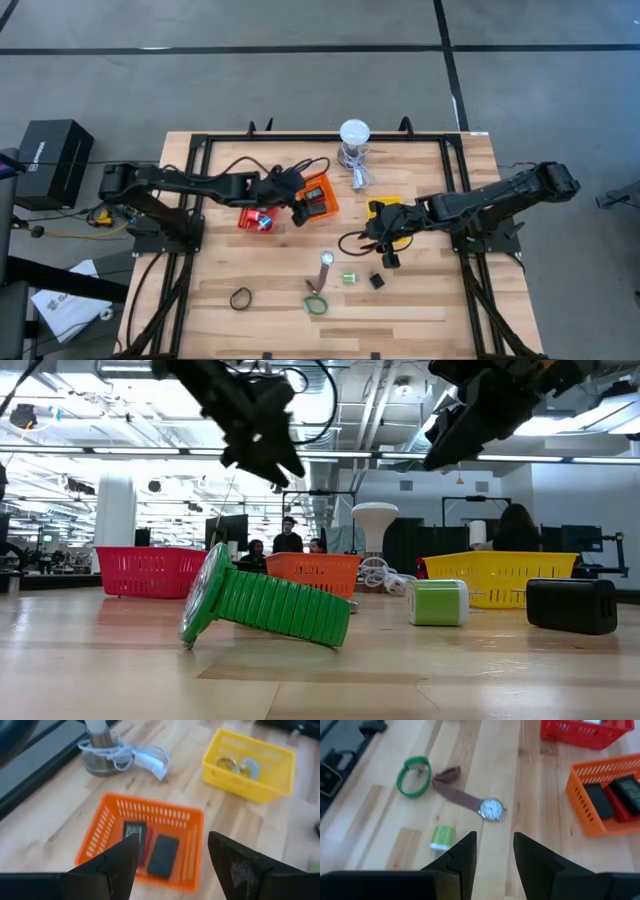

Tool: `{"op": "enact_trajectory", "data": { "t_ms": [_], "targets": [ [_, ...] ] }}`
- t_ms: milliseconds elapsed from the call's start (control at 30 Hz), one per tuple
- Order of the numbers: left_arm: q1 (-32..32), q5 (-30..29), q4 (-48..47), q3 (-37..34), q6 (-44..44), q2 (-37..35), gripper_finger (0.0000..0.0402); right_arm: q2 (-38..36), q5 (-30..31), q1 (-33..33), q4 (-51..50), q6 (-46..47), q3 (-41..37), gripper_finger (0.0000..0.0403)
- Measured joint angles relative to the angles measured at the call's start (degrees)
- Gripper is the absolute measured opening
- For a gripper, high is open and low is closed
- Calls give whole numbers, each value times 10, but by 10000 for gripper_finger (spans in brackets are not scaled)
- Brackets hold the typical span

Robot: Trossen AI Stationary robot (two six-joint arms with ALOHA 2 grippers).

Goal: Pick & Place Office items
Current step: Put the brown wrist watch into the yellow bin

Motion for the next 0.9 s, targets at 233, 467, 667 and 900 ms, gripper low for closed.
{"op": "enact_trajectory", "data": {
  "t_ms": [233, 467, 667, 900],
  "targets": [
    [-44, 0, 14, -100, 0, -65, 232, 17, 30, 25, 83, 2, 0, 120],
    [-65, 0, 125, -185, -1, -98, 232, 101, 29, 41, 222, 0, 6, 120],
    [-65, 0, 170, -207, 3, -98, 232, 187, 29, 65, 221, -1, 73, 120],
    [-65, 0, 178, -207, 4, -98, 232, 314, 28, 78, 103, -102, 198, 143]
  ]
}}
